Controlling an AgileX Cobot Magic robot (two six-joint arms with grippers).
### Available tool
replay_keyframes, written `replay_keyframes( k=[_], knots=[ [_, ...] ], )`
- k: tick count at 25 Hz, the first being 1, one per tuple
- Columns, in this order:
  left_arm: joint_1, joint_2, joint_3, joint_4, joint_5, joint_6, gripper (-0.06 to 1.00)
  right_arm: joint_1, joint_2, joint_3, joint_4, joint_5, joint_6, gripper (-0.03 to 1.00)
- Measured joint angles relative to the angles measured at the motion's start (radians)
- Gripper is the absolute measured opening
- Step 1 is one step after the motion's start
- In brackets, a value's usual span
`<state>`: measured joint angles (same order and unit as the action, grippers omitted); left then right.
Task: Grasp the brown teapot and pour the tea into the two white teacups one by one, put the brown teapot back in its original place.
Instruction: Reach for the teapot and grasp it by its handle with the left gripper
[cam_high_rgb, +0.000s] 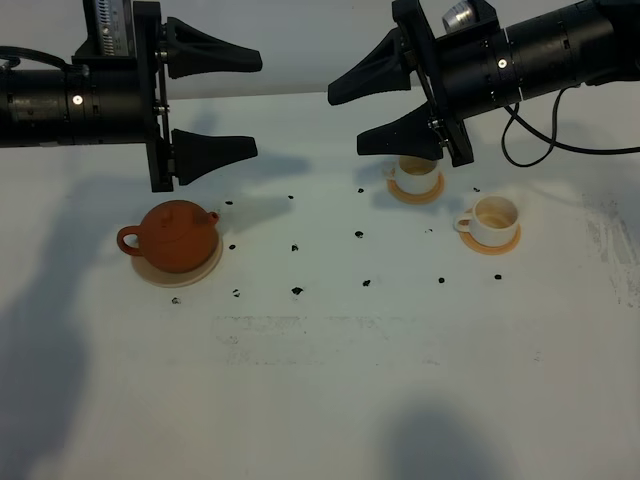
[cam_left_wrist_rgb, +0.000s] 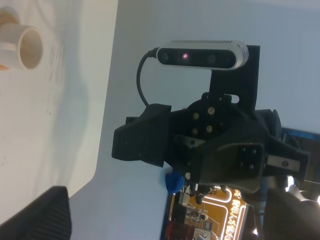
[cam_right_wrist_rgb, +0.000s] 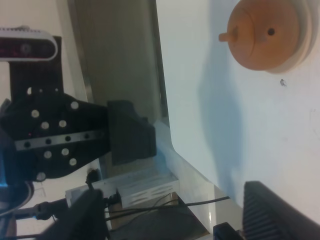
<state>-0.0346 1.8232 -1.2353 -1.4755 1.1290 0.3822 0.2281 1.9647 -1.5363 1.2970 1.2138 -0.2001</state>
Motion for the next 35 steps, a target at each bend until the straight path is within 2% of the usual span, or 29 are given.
replay_keyframes(
  k=[11, 15, 19, 23, 25, 28, 32, 35],
  knots=[
    [0.0, 0.0, 0.0, 0.0, 0.017, 0.016, 0.74, 0.0, 0.0, 0.0, 0.0, 0.0, 0.003, 0.57],
    [0.0, 0.001, -0.039, 0.002, 0.055, 0.109, 0.72, 0.0, 0.0, 0.0, -0.001, 0.0, -0.077, 0.57],
    [0.0, 0.001, -0.137, 0.043, 0.057, 0.138, 0.62, 0.0, 0.0, 0.0, -0.001, 0.0, -0.171, 0.56],
    [-0.001, -0.008, -0.218, 0.184, 0.056, 0.142, 0.51, 0.0, 0.0, -0.004, -0.01, 0.0, -0.234, 0.54],
    [-0.001, -0.029, -0.24, 0.26, 0.042, 0.144, 0.47, 0.0, 0.0, -0.038, -0.079, 0.0, -0.263, 0.54],
    [-0.001, -0.078, -0.245, 0.388, -0.019, 0.118, 0.43, 0.0, 0.0, -0.128, -0.274, 0.0, -0.249, 0.54],
    [-0.012, -0.139, -0.245, 0.623, -0.124, 0.023, 0.42, 0.0, -0.018, -0.236, -0.58, 0.0, -0.158, 0.54],
    [-0.056, -0.178, -0.245, 0.815, -0.185, -0.063, 0.42, 0.0, -0.066, -0.267, -0.775, -0.005, -0.08, 0.54]
  ],
)
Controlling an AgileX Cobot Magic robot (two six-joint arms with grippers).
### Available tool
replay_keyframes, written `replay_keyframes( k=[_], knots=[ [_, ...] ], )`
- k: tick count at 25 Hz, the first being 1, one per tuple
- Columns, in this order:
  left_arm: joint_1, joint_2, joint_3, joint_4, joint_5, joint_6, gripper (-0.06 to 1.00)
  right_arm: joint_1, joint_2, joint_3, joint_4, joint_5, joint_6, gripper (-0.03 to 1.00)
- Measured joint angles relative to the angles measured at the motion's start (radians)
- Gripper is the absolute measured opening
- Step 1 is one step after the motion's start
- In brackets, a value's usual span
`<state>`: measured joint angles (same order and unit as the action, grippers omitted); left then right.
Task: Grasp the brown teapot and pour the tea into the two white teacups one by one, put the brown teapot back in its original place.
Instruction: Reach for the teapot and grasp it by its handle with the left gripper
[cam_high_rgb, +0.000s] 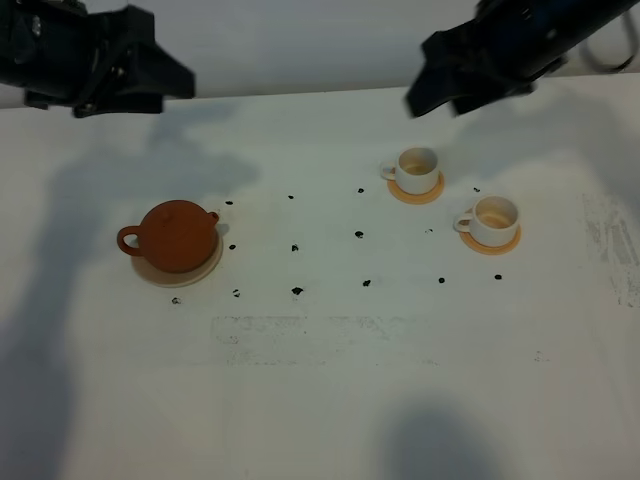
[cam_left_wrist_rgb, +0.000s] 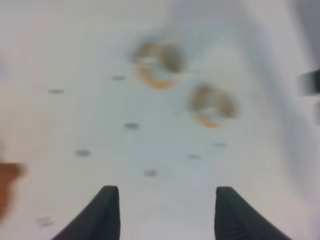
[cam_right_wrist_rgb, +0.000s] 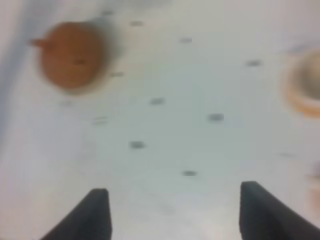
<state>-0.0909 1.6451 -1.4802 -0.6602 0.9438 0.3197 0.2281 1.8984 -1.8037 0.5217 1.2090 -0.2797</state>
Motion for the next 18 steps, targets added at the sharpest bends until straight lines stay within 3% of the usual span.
replay_keyframes(
  k=[5, 10, 14, 18],
  knots=[
    [-0.095, -0.042, 0.0, 0.257, -0.057, -0.164, 0.42, 0.0, -0.109, -0.002, -0.23, 0.009, 0.115, 0.54],
    [-0.149, -0.06, 0.001, 0.443, -0.044, -0.278, 0.42, 0.0, -0.222, 0.0, -0.319, 0.012, 0.159, 0.53],
    [-0.155, -0.06, 0.001, 0.524, 0.034, -0.308, 0.41, 0.0, -0.336, 0.013, -0.336, 0.014, 0.164, 0.53],
    [-0.155, -0.069, 0.019, 0.549, 0.078, -0.311, 0.41, 0.0, -0.456, 0.041, -0.34, 0.013, 0.173, 0.53]
  ],
)
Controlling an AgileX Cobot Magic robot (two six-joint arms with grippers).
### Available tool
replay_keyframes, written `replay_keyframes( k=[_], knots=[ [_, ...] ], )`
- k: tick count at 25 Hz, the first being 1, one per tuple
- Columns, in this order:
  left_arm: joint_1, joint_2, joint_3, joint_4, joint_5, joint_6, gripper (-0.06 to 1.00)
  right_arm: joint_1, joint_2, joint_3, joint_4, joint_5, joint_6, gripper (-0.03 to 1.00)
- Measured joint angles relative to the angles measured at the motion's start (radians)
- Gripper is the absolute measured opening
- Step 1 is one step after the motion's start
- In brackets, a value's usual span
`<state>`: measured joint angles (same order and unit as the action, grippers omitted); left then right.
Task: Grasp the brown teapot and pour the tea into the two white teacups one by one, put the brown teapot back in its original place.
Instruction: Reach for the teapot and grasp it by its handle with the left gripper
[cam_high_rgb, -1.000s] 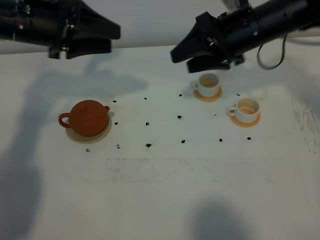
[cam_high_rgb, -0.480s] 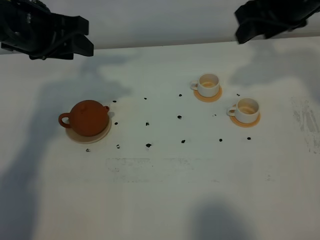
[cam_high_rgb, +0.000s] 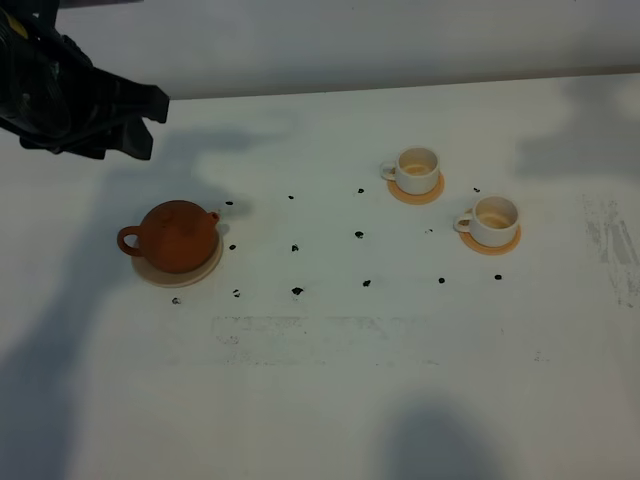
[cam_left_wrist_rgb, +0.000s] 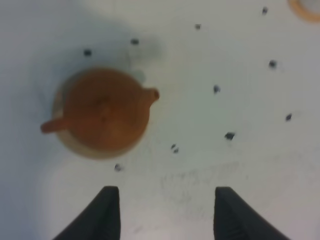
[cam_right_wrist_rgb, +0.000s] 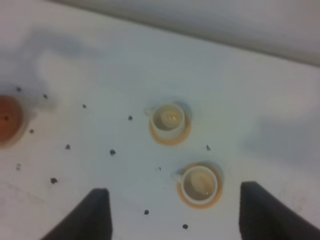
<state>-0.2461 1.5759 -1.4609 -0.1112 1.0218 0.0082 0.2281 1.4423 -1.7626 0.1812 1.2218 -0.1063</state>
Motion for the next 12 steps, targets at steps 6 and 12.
replay_keyframes(
  k=[6, 12],
  knots=[
    [0.0, -0.15, 0.229, 0.019, -0.153, -0.008, 0.41, 0.0, -0.166, 0.109, -0.005, 0.0, 0.003, 0.53],
    [0.0, -0.391, 0.494, 0.086, -0.354, -0.053, 0.41, 0.0, -0.359, 0.322, -0.026, 0.001, 0.006, 0.53]
  ],
)
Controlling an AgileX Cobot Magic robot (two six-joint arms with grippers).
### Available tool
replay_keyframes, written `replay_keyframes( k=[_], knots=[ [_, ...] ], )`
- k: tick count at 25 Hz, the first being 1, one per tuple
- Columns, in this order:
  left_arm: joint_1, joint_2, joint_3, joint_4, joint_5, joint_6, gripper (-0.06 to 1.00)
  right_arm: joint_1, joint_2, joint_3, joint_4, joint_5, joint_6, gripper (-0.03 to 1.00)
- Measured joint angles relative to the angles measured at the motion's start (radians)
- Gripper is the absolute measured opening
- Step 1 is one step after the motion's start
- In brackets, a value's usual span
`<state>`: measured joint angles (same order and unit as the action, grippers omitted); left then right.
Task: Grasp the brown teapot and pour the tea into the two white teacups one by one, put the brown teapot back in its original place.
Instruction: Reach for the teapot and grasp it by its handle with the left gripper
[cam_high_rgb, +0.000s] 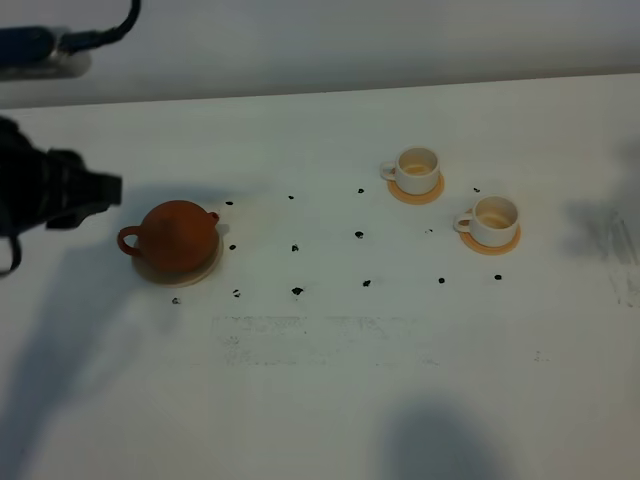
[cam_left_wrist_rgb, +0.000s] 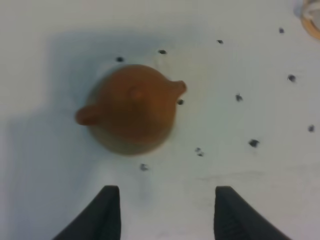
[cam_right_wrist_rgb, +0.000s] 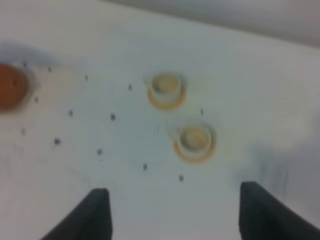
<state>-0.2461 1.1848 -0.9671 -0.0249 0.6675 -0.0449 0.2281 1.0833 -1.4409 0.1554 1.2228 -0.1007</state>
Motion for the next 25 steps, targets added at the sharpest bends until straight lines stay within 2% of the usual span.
replay_keyframes(
  k=[4, 10, 14, 25],
  knots=[
    [0.0, -0.082, 0.095, 0.089, -0.029, -0.024, 0.41, 0.0, -0.15, 0.16, -0.012, 0.001, 0.01, 0.53],
    [0.0, -0.087, 0.106, 0.15, -0.014, -0.027, 0.41, 0.0, -0.438, 0.383, -0.066, 0.003, 0.05, 0.53],
    [0.0, -0.087, 0.106, 0.202, -0.048, -0.028, 0.41, 0.0, -0.613, 0.501, -0.091, 0.0, 0.068, 0.53],
    [0.0, -0.074, 0.106, 0.288, -0.134, -0.026, 0.41, 0.0, -0.817, 0.822, -0.099, -0.117, 0.076, 0.53]
  ],
)
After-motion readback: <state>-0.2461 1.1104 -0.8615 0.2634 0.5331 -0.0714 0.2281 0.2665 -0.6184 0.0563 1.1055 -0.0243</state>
